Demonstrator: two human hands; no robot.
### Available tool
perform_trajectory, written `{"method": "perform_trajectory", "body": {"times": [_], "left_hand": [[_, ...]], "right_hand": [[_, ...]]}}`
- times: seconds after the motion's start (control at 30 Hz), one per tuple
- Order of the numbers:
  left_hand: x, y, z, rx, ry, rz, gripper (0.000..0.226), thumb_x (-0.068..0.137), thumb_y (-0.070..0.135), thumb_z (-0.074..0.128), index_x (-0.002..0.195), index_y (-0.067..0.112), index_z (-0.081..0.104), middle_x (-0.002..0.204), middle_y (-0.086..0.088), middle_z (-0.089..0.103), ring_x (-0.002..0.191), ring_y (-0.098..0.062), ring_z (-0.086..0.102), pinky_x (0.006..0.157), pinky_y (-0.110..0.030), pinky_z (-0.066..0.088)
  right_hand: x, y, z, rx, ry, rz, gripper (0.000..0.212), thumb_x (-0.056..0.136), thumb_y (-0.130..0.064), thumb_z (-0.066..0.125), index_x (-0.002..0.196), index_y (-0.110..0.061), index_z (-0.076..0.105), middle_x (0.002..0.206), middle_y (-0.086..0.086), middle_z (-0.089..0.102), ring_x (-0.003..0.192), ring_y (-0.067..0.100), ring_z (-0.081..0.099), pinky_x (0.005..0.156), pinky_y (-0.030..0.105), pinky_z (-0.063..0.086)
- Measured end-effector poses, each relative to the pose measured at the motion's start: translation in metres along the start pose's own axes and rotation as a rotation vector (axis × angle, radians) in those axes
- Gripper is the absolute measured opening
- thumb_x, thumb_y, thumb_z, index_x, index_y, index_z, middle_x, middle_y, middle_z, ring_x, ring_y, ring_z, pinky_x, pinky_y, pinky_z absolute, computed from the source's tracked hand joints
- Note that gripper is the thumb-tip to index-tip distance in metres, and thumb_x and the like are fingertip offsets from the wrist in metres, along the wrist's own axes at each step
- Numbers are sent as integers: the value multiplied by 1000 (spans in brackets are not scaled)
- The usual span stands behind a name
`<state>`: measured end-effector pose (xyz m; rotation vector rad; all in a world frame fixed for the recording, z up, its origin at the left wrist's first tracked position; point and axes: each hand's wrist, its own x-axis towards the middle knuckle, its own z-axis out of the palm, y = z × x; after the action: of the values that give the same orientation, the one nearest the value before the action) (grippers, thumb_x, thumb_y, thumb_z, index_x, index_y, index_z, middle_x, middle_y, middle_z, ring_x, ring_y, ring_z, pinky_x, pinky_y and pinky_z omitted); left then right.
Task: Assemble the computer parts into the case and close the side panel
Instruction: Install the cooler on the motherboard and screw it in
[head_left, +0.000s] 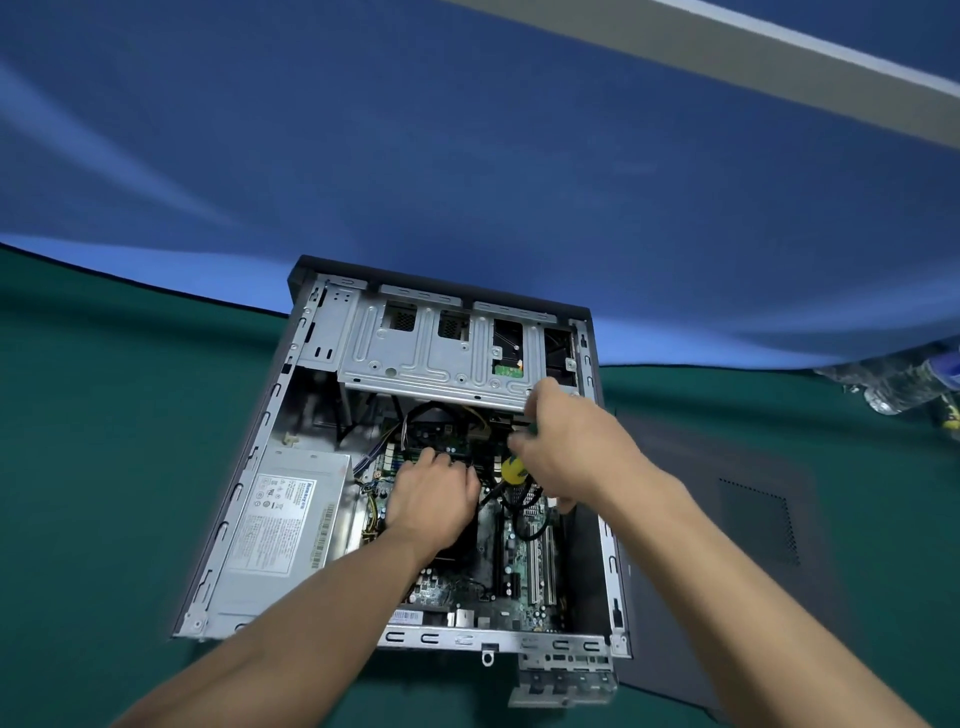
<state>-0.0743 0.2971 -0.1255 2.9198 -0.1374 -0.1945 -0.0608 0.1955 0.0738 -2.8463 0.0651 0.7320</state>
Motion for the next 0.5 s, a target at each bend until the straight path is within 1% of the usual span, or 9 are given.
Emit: {"method": "perform_trajectory", "body": {"times": [0.07, 0.1, 0.13, 0.2, 0.3, 0.33, 0.4, 0.43, 0.5], "left_hand": [[0, 0, 0, 1, 2, -1, 48, 98, 35, 22, 95, 17, 67, 100, -3, 66, 97, -21, 52, 77, -36, 40], [-1, 0, 0, -2, 0, -4, 47, 98, 34, 23, 95, 17, 66, 100, -3, 66, 97, -21, 52, 77, -36, 40], [0, 1, -1, -5, 1, -6, 46, 98, 34, 24, 95, 17, 66, 100, -4, 66, 97, -21, 52, 77, -36, 41], [-1, 1, -1, -2, 7, -3, 47, 98, 34, 24, 95, 16, 67, 99, -4, 66, 97, -21, 53, 77, -35, 41], [-1, 1, -1, 4, 12, 1, 50, 98, 35, 21, 96, 16, 67, 100, -3, 67, 97, -20, 53, 76, -35, 42], [-1, 1, -1, 0, 9, -2, 50, 98, 35, 21, 96, 16, 67, 100, -3, 66, 97, -20, 53, 76, -35, 42], [-1, 1, -1, -2, 12, -2, 50, 98, 35, 21, 96, 16, 67, 99, -3, 67, 97, -20, 53, 76, -35, 42], [-1, 1, -1, 0, 13, -1, 50, 98, 35, 22, 96, 16, 67, 99, -4, 67, 96, -21, 53, 76, -35, 42], [-1, 1, -1, 13, 16, 2, 50, 98, 35, 22, 95, 16, 67, 99, -3, 67, 96, -20, 53, 75, -35, 42]], "right_hand": [[0, 4, 1, -79, 101, 33, 30, 100, -29, 41, 120, -8, 42, 115, 14, 60, 99, 35, 59, 69, 32, 39], [-1, 5, 0, -61, 93, 37, 32, 99, -32, 43, 121, -10, 41, 114, 12, 60, 98, 34, 59, 68, 32, 39], [-1, 5, -1, -4, 41, 27, 35, 97, -34, 47, 123, -13, 37, 113, 11, 57, 94, 33, 60, 68, 32, 42], [-2, 5, -3, 79, -37, 10, 33, 95, -30, 50, 122, -16, 36, 111, 10, 57, 85, 32, 61, 65, 34, 48], [-1, 10, 0, -46, 121, 44, 29, 100, -31, 40, 116, -8, 44, 105, 13, 62, 80, 31, 52, 61, 32, 39], [0, 12, -1, -29, 115, 45, 29, 99, -33, 41, 116, -9, 42, 104, 12, 62, 79, 30, 51, 62, 32, 39], [0, 11, -4, 79, 1, 25, 29, 96, -31, 49, 117, -16, 37, 101, 8, 60, 78, 29, 57, 67, 33, 48], [0, 11, -4, 90, -27, 15, 26, 96, -30, 49, 114, -16, 38, 99, 8, 62, 75, 28, 59, 66, 33, 50], [0, 12, -1, 4, 61, 28, 20, 99, -31, 43, 102, -11, 44, 98, 10, 64, 73, 27, 52, 62, 30, 43]]}}
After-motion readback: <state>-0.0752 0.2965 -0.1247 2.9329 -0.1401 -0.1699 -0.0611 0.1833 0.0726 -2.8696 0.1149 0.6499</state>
